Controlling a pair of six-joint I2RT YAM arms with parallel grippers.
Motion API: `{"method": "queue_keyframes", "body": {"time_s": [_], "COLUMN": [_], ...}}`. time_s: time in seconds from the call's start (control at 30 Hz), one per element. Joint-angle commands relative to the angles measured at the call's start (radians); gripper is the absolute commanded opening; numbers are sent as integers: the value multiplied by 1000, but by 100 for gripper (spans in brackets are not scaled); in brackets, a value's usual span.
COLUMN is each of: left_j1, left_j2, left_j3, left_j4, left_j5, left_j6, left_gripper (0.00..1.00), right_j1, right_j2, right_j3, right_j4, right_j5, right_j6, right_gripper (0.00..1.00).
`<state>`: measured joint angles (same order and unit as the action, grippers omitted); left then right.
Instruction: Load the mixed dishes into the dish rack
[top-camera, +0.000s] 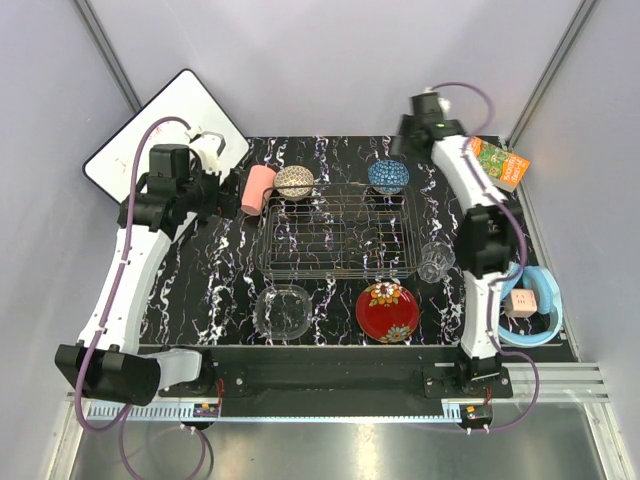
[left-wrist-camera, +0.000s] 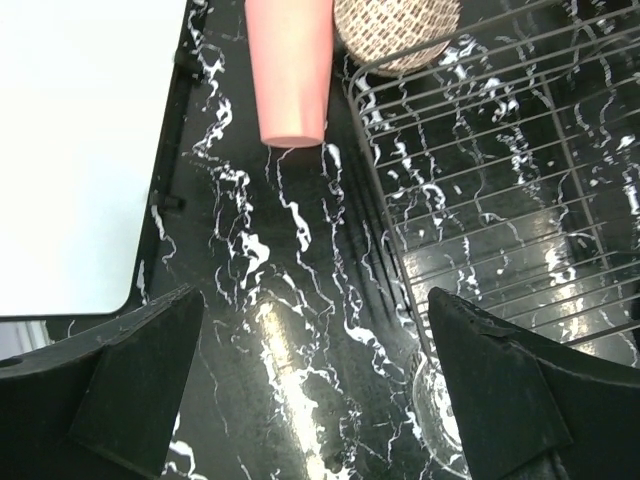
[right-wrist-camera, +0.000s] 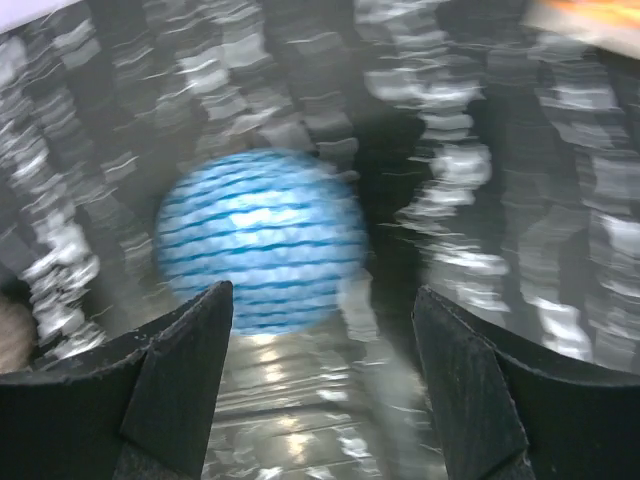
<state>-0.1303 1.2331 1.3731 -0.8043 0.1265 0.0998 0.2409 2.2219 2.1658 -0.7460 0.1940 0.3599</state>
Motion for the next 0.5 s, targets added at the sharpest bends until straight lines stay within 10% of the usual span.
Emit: {"method": "queue_keyframes", "body": {"time_s": [0.0,0.47], "left_j1": [3,4], "left_j2": [-1,-57], "left_j3": [29,-60], "left_j4": [83,99], "left_j5": [44,-4], "left_j6": [-14,6], "left_gripper": [99,99], "right_j1": [-34,-89], "right_j2": [-168,14], "right_j3": [-196,-120], "right_j4": [33,39], "right_j5": [101,-108], "right_j6": [25,97], "right_gripper": [80,72]}}
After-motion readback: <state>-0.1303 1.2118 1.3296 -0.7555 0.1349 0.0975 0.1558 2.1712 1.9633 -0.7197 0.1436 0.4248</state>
